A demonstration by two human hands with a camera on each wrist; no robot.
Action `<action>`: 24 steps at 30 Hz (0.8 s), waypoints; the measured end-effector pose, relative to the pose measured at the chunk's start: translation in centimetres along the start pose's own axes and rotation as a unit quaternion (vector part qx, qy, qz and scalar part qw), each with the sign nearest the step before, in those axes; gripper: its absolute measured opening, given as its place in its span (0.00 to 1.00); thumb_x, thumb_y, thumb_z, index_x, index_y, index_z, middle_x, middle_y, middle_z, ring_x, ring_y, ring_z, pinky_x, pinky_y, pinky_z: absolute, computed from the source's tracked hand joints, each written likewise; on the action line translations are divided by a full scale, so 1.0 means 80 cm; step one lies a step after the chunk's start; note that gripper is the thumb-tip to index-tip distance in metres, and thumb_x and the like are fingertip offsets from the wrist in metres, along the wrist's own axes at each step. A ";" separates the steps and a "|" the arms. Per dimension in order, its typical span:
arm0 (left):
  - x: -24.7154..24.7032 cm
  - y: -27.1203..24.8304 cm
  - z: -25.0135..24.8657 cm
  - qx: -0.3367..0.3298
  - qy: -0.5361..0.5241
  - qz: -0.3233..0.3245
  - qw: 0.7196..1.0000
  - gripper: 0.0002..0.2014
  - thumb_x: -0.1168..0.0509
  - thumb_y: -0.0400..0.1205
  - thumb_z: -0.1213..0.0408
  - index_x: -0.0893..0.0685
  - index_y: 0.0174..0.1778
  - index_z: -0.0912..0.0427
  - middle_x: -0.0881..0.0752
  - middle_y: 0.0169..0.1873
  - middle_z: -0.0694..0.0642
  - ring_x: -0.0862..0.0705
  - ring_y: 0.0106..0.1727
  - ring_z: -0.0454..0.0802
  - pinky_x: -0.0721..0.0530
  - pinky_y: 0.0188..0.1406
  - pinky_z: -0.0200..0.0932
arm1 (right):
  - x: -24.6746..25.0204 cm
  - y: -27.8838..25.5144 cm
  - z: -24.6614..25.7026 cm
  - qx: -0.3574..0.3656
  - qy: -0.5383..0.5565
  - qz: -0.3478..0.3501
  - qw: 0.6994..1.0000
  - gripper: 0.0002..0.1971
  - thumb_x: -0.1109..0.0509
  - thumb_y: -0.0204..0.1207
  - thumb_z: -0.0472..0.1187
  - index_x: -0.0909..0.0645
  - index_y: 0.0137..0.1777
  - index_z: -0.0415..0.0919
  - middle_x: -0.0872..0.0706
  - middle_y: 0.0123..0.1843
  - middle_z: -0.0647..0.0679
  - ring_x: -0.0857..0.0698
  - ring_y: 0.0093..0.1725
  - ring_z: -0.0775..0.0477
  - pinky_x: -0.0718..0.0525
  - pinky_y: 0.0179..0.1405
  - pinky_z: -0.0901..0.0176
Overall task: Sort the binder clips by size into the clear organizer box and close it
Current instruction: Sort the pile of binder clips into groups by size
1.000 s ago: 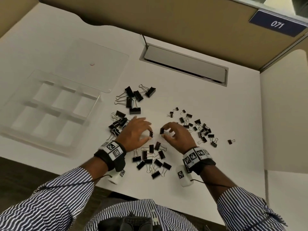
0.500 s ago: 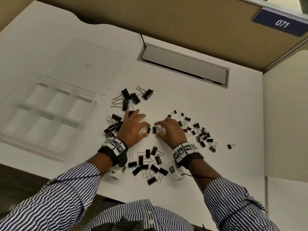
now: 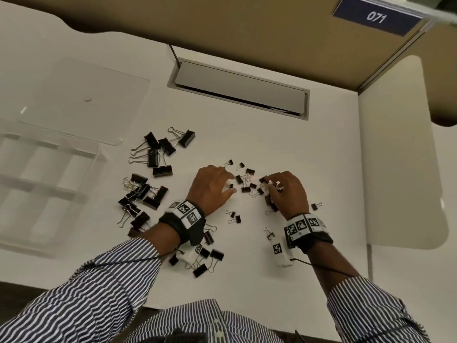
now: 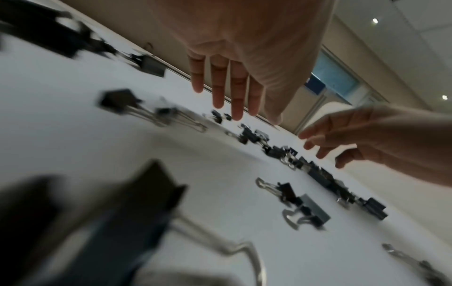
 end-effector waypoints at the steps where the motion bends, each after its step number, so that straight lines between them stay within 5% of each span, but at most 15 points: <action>1: -0.009 0.008 -0.006 0.008 0.015 0.013 1.000 0.16 0.23 0.72 0.52 0.13 0.52 0.55 0.13 0.46 0.53 0.17 0.48 0.57 0.20 0.49 0.53 | 0.001 0.001 -0.001 0.000 -0.009 0.006 1.000 0.09 0.30 0.77 0.42 0.14 0.54 0.54 0.16 0.50 0.52 0.19 0.54 0.47 0.20 0.47 0.54; 9: -0.024 0.047 -0.015 0.039 0.128 0.048 0.990 0.09 0.21 0.67 0.61 0.15 0.32 0.59 0.17 0.32 0.56 0.20 0.38 0.59 0.24 0.40 0.51 | -0.019 0.041 0.027 0.043 -0.050 0.077 0.995 0.18 0.34 0.79 0.37 0.15 0.64 0.58 0.18 0.55 0.53 0.22 0.60 0.48 0.19 0.48 0.52; 16: -0.023 0.051 -0.016 0.032 0.099 0.053 0.993 0.16 0.23 0.71 0.53 0.12 0.51 0.57 0.13 0.43 0.55 0.18 0.47 0.58 0.25 0.50 0.54 | -0.029 0.060 0.041 0.039 -0.113 0.068 0.991 0.16 0.33 0.75 0.34 0.14 0.58 0.52 0.18 0.53 0.49 0.22 0.58 0.44 0.17 0.41 0.51; 20: -0.033 0.064 -0.029 0.032 0.142 0.083 0.986 0.14 0.32 0.78 0.47 0.12 0.51 0.53 0.14 0.45 0.52 0.21 0.52 0.55 0.31 0.55 0.50 | -0.028 0.064 0.041 0.056 -0.116 0.051 0.990 0.20 0.33 0.73 0.32 0.15 0.60 0.53 0.18 0.54 0.50 0.23 0.58 0.45 0.20 0.37 0.54; 24: -0.033 0.067 -0.032 0.042 0.144 0.085 0.985 0.11 0.35 0.79 0.53 0.13 0.49 0.55 0.14 0.43 0.52 0.21 0.51 0.54 0.33 0.55 0.50 | -0.034 0.068 0.041 0.059 -0.137 0.060 0.987 0.17 0.33 0.74 0.32 0.14 0.58 0.51 0.18 0.53 0.50 0.23 0.57 0.45 0.24 0.36 0.56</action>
Point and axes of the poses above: each hand's wrist, its own y-axis towards the middle knuckle, its own x-axis out of the back of the hand, z = x × y, the point moved 4 cm from there along y, towards the middle knuckle
